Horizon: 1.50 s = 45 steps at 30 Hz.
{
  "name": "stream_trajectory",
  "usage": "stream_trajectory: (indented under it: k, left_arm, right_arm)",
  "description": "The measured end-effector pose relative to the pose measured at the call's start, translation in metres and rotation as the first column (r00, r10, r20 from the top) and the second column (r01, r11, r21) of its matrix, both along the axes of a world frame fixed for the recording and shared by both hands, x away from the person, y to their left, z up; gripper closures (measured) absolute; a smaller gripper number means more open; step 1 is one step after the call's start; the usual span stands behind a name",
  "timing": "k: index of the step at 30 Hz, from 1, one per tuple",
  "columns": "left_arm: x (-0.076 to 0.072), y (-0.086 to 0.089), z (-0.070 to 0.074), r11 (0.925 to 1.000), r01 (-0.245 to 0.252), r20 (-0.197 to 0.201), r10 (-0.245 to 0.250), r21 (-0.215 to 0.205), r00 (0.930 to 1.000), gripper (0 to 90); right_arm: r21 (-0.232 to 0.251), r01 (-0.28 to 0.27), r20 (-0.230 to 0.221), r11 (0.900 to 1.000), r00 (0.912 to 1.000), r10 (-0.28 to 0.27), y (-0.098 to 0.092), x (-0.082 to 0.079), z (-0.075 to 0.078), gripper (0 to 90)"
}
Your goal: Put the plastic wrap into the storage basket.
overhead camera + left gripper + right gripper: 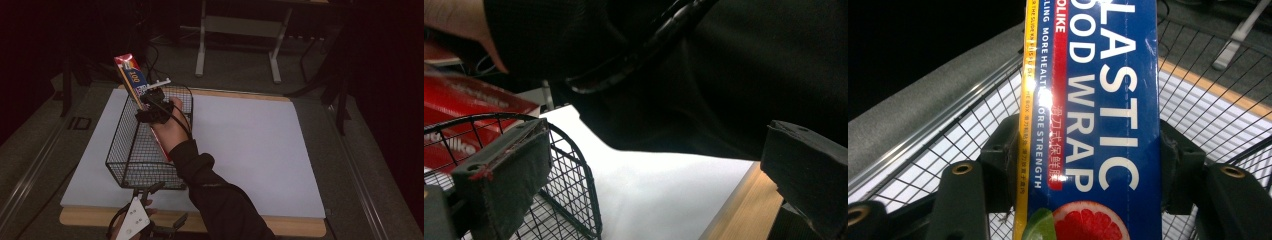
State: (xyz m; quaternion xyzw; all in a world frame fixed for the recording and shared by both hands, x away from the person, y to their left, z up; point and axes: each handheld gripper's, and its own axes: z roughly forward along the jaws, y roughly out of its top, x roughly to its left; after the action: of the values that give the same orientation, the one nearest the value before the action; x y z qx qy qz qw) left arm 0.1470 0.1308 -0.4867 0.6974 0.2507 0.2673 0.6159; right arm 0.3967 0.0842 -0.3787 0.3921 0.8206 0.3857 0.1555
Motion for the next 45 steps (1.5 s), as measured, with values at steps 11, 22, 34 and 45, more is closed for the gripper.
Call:
stream_trajectory:
  k: [11,22,34,45]
  left_arm:
    - [-0.001,0.000,0.001,0.9999,0.010,0.002,-0.010,-0.004,0.9999,0.7]
    - [-0.002,-0.002,0.001,0.9999,0.015,0.002,-0.015,0.002,0.9999,0.6]
    - [-0.001,-0.002,0.000,0.9999,0.017,-0.001,-0.017,0.003,0.9999,0.7]
    - [-0.001,-0.002,0.000,0.9998,0.017,-0.003,-0.017,0.004,0.9998,0.7]
  right_arm:
    - [-0.033,0.017,-0.043,0.999,0.9989,-0.019,0.003,0.007,-0.025,39.5]
    - [-0.053,0.036,-0.068,0.998,0.9969,-0.040,-0.002,0.009,-0.036,39.3]
    - [-0.095,0.032,-0.136,0.995,0.9896,-0.045,-0.006,0.011,-0.051,38.9]
    - [-0.108,0.029,-0.163,0.994,0.9855,-0.046,-0.009,0.010,-0.062,38.3]
